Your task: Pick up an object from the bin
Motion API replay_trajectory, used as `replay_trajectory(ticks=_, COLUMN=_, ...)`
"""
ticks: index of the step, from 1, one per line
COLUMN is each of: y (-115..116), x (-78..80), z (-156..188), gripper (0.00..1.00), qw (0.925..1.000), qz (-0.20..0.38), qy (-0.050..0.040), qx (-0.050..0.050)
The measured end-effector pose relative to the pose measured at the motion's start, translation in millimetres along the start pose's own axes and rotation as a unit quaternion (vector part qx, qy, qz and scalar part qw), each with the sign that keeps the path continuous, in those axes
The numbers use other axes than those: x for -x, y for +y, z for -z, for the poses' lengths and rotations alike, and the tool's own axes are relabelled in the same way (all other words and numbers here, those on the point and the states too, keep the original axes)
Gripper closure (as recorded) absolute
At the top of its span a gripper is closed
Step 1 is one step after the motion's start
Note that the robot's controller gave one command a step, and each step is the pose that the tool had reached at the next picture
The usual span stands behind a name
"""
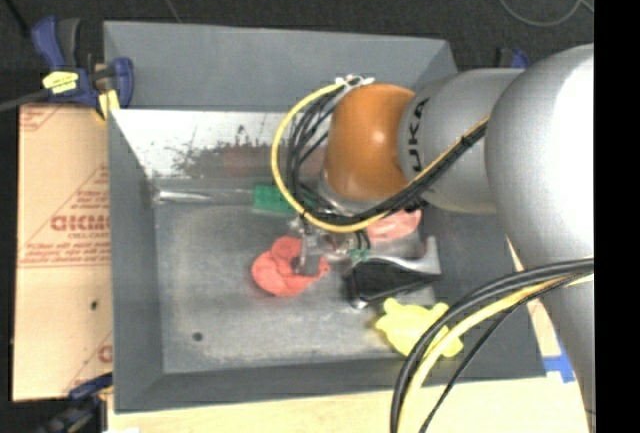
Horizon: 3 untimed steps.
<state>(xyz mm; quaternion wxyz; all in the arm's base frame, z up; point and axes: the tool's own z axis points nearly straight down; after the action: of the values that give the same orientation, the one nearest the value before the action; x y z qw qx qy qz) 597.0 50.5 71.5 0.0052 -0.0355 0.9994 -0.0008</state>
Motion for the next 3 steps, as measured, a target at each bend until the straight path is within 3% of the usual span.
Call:
replay_trajectory(ticks=1, y=0.0, x=0.0, z=0.0, gripper=1.0, qw=1.0, qz=0.0, qy=0.0, qx=0.0)
replay_trajectory(ticks=2, y=4.3, x=3.9, z=83.0, gripper=1.0, qw=0.9995, qz=0.031, qy=-0.0018, qx=0.0)
replay_trajectory(ticks=3, y=4.3, x=3.9, z=83.0, gripper=1.0, qw=0.9995, qz=0.031, qy=-0.0018, qx=0.0)
